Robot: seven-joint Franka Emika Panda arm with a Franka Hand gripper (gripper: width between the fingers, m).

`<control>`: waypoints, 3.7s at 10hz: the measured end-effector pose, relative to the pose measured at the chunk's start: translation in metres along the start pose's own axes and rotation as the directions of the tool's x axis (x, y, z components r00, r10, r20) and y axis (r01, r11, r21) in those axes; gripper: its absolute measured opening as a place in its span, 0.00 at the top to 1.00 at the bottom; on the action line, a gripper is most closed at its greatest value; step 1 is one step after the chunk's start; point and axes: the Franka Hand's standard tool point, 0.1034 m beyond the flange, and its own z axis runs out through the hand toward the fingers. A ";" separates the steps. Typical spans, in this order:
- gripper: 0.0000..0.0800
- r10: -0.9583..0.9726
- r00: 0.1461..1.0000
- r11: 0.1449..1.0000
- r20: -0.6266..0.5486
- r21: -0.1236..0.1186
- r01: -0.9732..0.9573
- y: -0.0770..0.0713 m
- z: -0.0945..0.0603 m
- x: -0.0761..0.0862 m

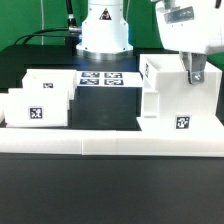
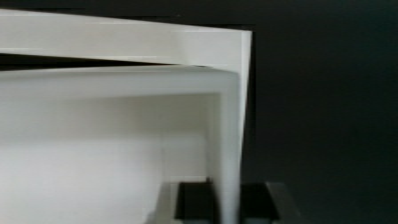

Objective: Assemble drawer

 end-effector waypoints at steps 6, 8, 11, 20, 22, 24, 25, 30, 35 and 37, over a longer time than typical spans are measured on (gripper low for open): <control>0.27 -0.027 1.000 1.000 -0.001 0.005 0.027 -0.001 0.000 -0.001; 0.20 -0.033 0.999 0.999 -0.001 0.007 0.033 -0.002 0.000 -0.002; 0.19 -0.169 0.986 0.986 0.010 -0.002 0.169 0.000 -0.010 0.000; 0.19 -0.796 0.599 0.598 0.089 -0.035 0.800 0.014 -0.050 0.035; 0.19 -0.877 0.472 0.471 0.086 -0.030 0.882 0.015 -0.052 0.038; 0.19 -0.939 0.330 0.330 0.091 -0.020 0.944 0.016 -0.052 0.043; 0.19 -0.962 0.250 0.249 0.106 -0.025 0.968 0.024 -0.055 0.056; 0.19 -0.987 0.093 0.089 0.129 -0.034 0.995 0.066 -0.063 0.146; 0.19 -0.988 0.059 0.056 0.142 -0.028 0.998 0.073 -0.058 0.150; 0.19 -0.989 0.026 0.019 0.148 -0.042 0.999 0.096 -0.045 0.162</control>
Offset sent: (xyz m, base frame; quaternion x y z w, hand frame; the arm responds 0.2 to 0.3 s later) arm 0.0000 0.0000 0.0000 0.0000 0.0000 0.0000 1.0000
